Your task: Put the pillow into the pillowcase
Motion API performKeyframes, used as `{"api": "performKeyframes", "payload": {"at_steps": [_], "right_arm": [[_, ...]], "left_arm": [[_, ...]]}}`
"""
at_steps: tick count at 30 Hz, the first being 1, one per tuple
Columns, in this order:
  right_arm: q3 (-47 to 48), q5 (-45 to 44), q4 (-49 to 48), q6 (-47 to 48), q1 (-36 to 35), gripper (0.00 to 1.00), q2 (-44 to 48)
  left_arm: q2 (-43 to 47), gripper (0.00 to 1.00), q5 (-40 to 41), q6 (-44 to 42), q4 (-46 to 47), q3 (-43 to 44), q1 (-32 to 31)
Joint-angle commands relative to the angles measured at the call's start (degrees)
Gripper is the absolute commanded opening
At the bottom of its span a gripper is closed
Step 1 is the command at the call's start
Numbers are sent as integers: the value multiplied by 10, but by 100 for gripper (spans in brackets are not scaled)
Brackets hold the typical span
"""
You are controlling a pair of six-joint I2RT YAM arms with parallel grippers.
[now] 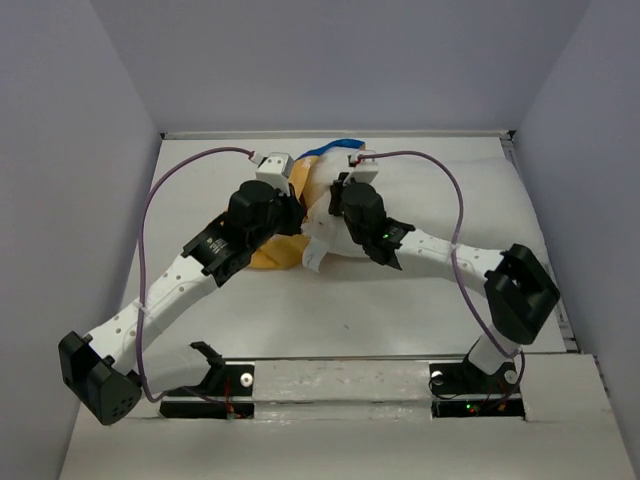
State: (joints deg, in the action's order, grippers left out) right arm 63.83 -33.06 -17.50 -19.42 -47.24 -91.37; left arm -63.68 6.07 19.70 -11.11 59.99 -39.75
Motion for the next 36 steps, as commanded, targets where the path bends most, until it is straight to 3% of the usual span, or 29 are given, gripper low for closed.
{"api": "performKeyframes", "payload": {"at_steps": [1,5,9,12,15,18,20,21,24,27,31,32,34,36], "right_arm": [[80,-100,-112,-23,7,0,-78],[153,-76,-78,-90,7,0,-128],[160,-19,-69,-121,7,0,-161],[69,-9,-115,-134,7,0,-125],[-12,-19,-131,-134,7,0,-74],[-28,-5,-124,-124,14,0,-61],[-14,19,-108,-128,29,0,-66],[-6,24,-98,-132,35,0,-79],[23,49,-74,-135,51,0,-104],[58,76,-50,-140,69,0,-126],[90,99,-33,-141,81,0,-140],[96,103,-31,-141,87,0,-146],[108,111,-23,-142,87,0,-153],[112,115,-20,-143,92,0,-156]], "left_arm": [[22,0,-58,-11,-24,52,-4],[18,0,-139,12,0,40,-4],[1,0,-146,10,17,60,-4],[-14,0,-88,4,35,109,-2],[-45,3,-106,23,85,121,25],[-102,31,-68,32,107,116,41],[-130,56,-73,51,130,103,75],[-132,75,-57,55,133,89,81],[-71,88,-4,63,149,22,76],[46,88,73,64,129,-55,45],[125,65,118,119,114,-176,-15],[134,50,122,137,116,-201,-32],[145,43,146,181,128,-266,-81],[145,43,157,198,150,-312,-97]]}}
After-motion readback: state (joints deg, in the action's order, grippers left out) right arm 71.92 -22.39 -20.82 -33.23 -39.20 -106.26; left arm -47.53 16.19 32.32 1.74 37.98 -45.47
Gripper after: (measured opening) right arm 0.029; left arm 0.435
